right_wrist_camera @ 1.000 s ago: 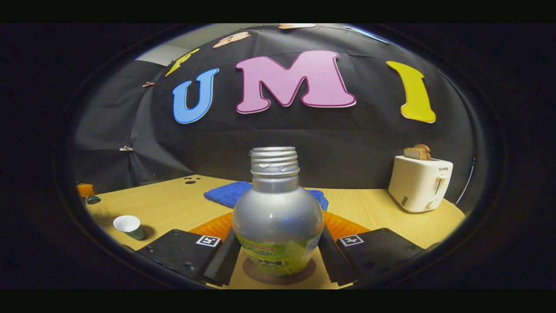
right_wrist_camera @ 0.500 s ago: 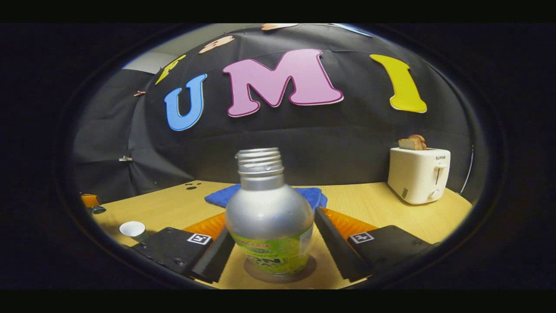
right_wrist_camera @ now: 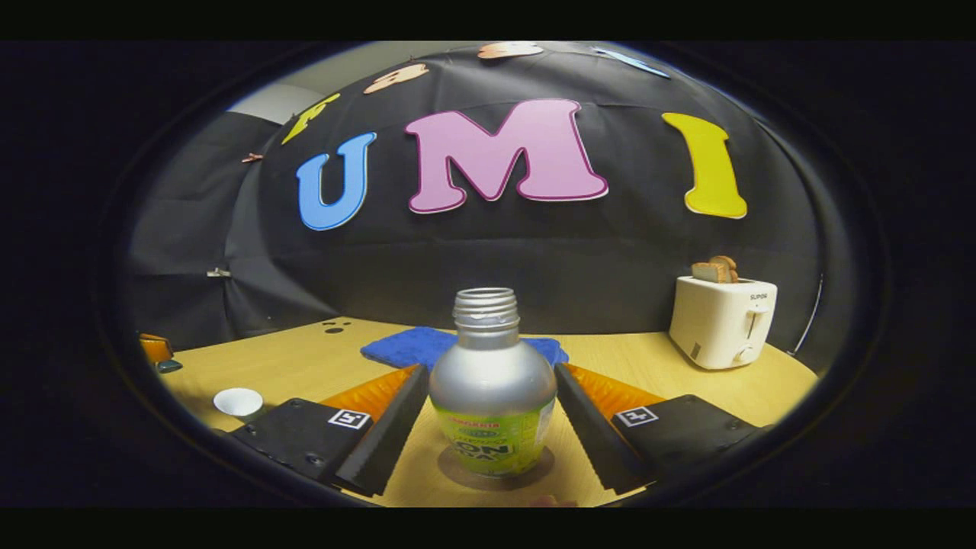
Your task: Open the teacup lid with one hand, grasp the water bottle and pour water into the teacup with the other hand; after pouring, place the water bottle on the coaster and then close the teacup lid.
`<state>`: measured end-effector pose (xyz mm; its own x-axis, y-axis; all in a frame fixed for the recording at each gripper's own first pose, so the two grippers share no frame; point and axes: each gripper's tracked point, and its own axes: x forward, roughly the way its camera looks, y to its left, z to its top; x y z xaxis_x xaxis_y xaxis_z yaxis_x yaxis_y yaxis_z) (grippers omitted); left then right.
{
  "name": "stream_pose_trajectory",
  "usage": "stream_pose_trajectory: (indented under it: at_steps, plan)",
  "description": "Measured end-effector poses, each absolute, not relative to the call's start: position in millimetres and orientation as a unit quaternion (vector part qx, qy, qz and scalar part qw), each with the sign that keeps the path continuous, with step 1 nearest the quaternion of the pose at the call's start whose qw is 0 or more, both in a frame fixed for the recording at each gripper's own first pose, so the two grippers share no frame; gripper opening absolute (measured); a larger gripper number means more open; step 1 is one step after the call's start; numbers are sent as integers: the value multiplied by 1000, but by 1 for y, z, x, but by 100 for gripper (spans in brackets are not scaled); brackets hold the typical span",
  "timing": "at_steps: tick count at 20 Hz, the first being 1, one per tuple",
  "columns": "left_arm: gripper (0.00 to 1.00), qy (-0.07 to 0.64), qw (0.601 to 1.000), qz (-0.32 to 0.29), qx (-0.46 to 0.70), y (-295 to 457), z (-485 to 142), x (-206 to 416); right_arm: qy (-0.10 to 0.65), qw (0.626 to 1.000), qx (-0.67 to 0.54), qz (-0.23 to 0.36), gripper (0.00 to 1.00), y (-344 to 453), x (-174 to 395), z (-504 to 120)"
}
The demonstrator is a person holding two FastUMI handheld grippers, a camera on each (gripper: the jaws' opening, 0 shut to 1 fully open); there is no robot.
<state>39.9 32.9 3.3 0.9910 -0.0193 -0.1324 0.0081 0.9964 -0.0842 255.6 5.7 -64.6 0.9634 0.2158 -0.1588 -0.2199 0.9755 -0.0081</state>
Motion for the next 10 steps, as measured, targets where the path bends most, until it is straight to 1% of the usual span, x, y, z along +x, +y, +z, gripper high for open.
stream_pose_trajectory:
  at_steps: [5, 10]
  plan:
    - [24, 55, 998, -12, -39, 23, 11, 37, 85, 992, -30, 83, 100, -10, 230, -63]
    - [24, 54, 997, -25, -51, 13, 10, 48, 71, 993, -26, 87, 100, -14, 199, -47]
